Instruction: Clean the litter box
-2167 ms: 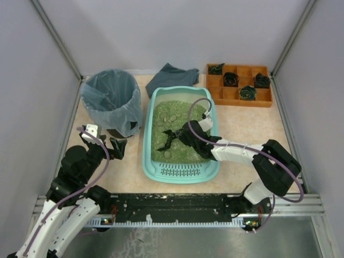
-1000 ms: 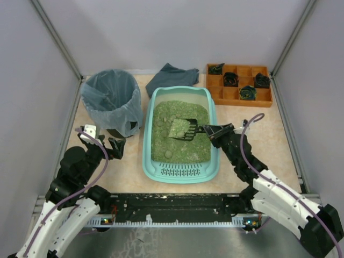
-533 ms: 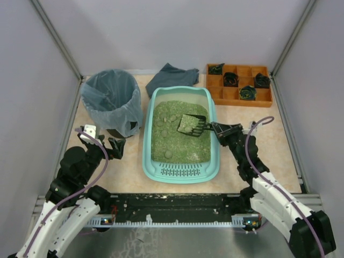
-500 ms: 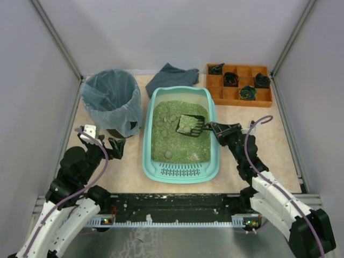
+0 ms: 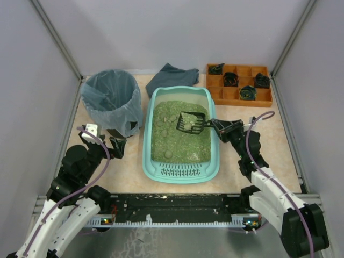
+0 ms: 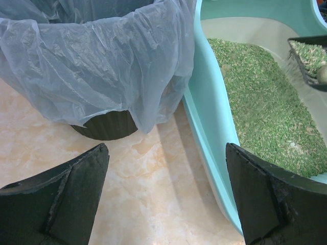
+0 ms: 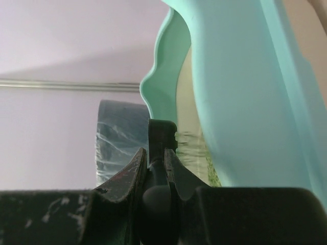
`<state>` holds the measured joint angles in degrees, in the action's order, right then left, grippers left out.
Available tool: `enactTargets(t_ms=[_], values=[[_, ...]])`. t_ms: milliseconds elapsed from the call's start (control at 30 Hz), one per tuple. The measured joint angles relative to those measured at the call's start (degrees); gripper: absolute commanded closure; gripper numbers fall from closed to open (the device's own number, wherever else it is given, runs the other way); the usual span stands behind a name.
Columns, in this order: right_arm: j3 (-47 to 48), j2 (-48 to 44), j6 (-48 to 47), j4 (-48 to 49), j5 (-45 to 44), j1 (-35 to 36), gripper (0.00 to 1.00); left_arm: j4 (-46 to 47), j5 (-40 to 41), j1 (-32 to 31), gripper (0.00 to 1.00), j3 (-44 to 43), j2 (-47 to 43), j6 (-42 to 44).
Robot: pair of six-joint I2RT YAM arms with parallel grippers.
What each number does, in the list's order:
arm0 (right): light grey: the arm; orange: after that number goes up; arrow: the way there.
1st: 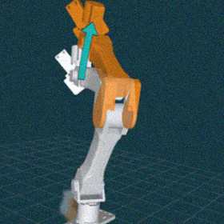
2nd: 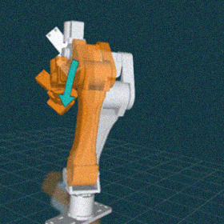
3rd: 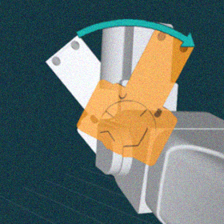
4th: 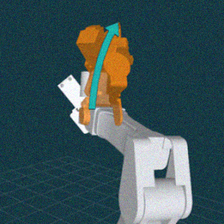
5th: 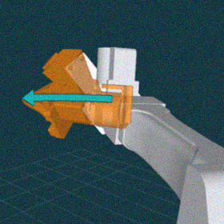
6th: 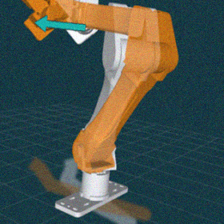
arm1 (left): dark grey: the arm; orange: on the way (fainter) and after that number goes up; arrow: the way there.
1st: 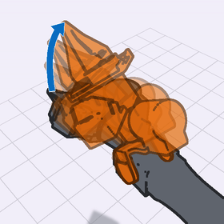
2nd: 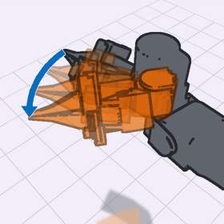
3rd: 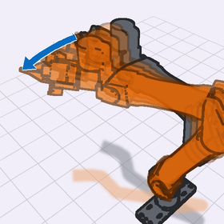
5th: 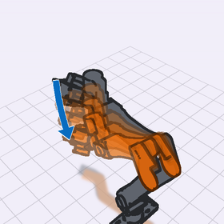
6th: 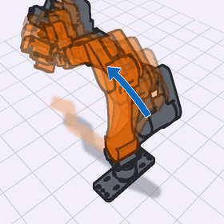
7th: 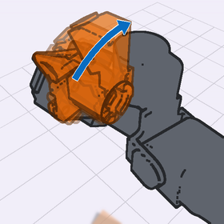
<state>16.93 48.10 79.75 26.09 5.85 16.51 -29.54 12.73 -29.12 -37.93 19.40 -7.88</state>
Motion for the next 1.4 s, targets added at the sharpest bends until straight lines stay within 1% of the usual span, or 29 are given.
enactTargets(t_ms=[100, 233, 300, 400, 500, 600, 767, 933, 1067, 1200, 1300, 1400], values=[[0.0, -0.3, 0.0, 1.1, 0.7, -1.4, 1.0, 0.0, 0.0, 0.0, 0.0, 0.0, 0.0, 0.0], [1.0, 1.2, 0.0, 2.2, 4.6, -2.2, 1.0, 0.0, 0.0, 0.0, 0.0, 0.0, 0.0, 0.0], [1.1, 0.8, 0.3, 2.3, 4.8, -3.7, 1.0, 0.0, 0.0, 0.0, 0.0, 0.0, 0.1, 0.0], [1.2, 1.9, 0.6, 6.0, 5.7, -4.3, 1.0, 0.0, 0.0, 0.0, 0.0, 0.0, 0.1, 0.0], [1.6, 4.2, 0.6, 8.8, 8.5, -4.5, 1.0, 0.0, 0.0, 0.0, 0.0, 0.0, 0.1, 0.0], [1.6, 4.1, 0.5, 8.7, 8.5, -5.8, 1.0, 0.0, -0.1, 0.0, 0.0, 0.0, 0.1, 0.0], [3.0, 8.0, 0.2, 12.1, 10.3, -4.3, 1.0, 0.0, -0.3, 0.0, 0.0, 0.0, 0.2, 0.0], [2.7, 7.9, 1.9, 13.0, 9.7, -5.0, 1.0, 0.0, -0.4, 0.0, 0.0, 0.0, 0.6, 0.1], [5.6, 7.8, -0.6, 9.0, 10.1, -1.1, 1.0, 0.0, -0.5, 0.0, 0.0, 0.0, 0.7, 0.1], [5.0, 6.5, 0.5, 9.4, 9.3, -3.1, 1.0, 0.0, -0.7, 0.0, 0.0, 0.0, 0.9, 0.1], [4.9, 6.8, 0.4, 8.3, 9.5, -2.2, 1.0, 0.0, -0.7, 0.0, 0.0, 0.0, 0.9, 0.1], [4.8, 6.6, 0.7, 6.5, 9.7, -3.2, 1.0, 0.0, -0.8, 0.0, 0.0, 0.0, 0.9, 0.1]])
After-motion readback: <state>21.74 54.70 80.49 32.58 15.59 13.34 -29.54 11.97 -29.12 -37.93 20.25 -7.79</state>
